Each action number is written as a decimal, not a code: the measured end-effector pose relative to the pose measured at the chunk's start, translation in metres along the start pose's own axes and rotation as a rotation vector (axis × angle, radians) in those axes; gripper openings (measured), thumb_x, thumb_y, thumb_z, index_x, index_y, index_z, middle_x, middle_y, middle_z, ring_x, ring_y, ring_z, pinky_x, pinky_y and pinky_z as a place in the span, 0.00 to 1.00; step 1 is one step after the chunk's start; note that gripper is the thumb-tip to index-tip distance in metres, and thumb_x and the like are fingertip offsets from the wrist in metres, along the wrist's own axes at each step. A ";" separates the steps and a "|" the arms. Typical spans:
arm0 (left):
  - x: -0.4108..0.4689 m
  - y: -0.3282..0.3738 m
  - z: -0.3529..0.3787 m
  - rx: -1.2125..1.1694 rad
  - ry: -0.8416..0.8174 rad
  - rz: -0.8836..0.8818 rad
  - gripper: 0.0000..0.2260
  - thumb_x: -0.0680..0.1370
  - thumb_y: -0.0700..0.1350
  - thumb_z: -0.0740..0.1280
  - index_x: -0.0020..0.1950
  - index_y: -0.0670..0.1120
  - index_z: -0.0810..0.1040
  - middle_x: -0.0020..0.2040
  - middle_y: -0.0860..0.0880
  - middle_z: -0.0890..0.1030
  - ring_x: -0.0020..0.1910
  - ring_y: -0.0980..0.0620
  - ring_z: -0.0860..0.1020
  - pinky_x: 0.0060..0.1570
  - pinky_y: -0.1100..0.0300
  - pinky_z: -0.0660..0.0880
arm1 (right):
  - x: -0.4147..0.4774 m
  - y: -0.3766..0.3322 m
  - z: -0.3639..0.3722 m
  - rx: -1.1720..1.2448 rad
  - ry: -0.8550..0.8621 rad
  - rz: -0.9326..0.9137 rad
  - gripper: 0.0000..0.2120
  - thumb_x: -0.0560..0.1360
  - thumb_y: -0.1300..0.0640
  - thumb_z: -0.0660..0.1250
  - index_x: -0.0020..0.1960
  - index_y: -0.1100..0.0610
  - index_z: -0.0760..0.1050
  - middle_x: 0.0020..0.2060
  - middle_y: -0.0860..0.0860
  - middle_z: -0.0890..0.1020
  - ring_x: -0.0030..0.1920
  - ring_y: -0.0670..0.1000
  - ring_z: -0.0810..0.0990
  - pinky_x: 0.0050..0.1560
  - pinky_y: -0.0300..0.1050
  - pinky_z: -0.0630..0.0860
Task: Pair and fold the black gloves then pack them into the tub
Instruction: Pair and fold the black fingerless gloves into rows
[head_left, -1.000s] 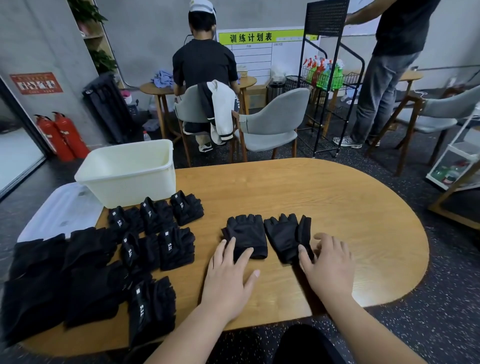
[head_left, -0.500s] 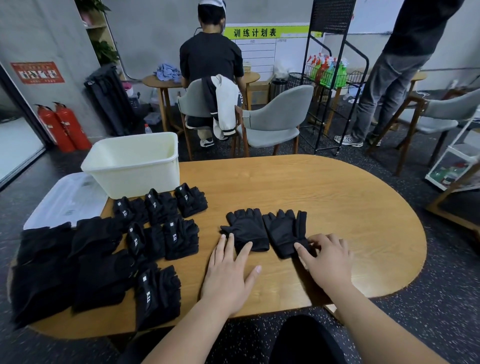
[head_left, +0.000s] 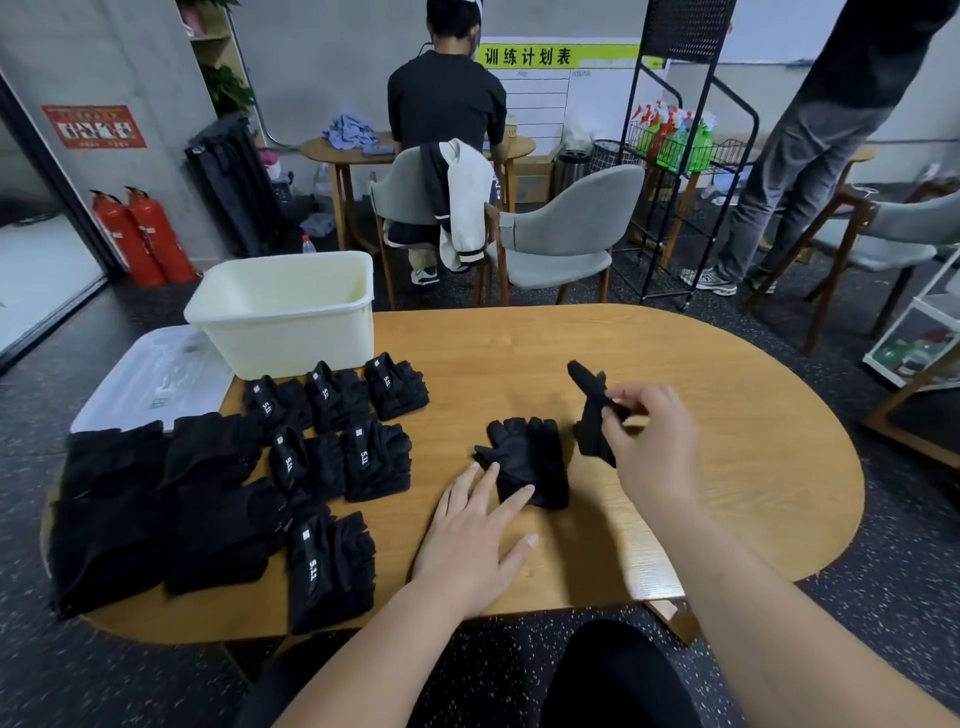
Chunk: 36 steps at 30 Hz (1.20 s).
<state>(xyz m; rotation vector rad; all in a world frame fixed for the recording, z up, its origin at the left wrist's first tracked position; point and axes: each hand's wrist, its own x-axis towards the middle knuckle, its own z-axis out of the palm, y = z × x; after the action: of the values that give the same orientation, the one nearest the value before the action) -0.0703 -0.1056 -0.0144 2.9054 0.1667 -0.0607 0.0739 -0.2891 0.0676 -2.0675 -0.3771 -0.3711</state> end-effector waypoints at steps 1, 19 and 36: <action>-0.001 0.000 0.000 -0.008 0.004 0.013 0.28 0.84 0.69 0.46 0.84 0.67 0.46 0.87 0.53 0.42 0.84 0.49 0.34 0.83 0.44 0.42 | 0.000 -0.007 0.002 -0.042 -0.001 -0.120 0.10 0.79 0.63 0.72 0.55 0.51 0.81 0.49 0.43 0.78 0.49 0.40 0.78 0.48 0.29 0.72; -0.003 -0.002 0.003 -0.091 0.079 -0.032 0.28 0.85 0.65 0.50 0.84 0.58 0.60 0.84 0.53 0.53 0.84 0.52 0.40 0.83 0.44 0.51 | -0.042 0.034 0.041 -0.232 -0.147 -0.249 0.12 0.82 0.56 0.70 0.64 0.55 0.83 0.55 0.48 0.86 0.54 0.49 0.83 0.52 0.40 0.77; -0.003 0.000 0.001 -0.136 0.135 -0.050 0.28 0.84 0.63 0.53 0.81 0.53 0.65 0.81 0.55 0.61 0.82 0.55 0.49 0.82 0.50 0.55 | -0.071 0.063 0.052 -0.463 -0.334 -0.562 0.13 0.77 0.61 0.75 0.61 0.53 0.84 0.64 0.49 0.84 0.65 0.52 0.81 0.60 0.50 0.82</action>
<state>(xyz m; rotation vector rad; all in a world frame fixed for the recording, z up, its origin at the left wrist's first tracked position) -0.0735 -0.1059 -0.0157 2.7695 0.2562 0.1331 0.0413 -0.2828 -0.0352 -2.4572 -1.1793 -0.4768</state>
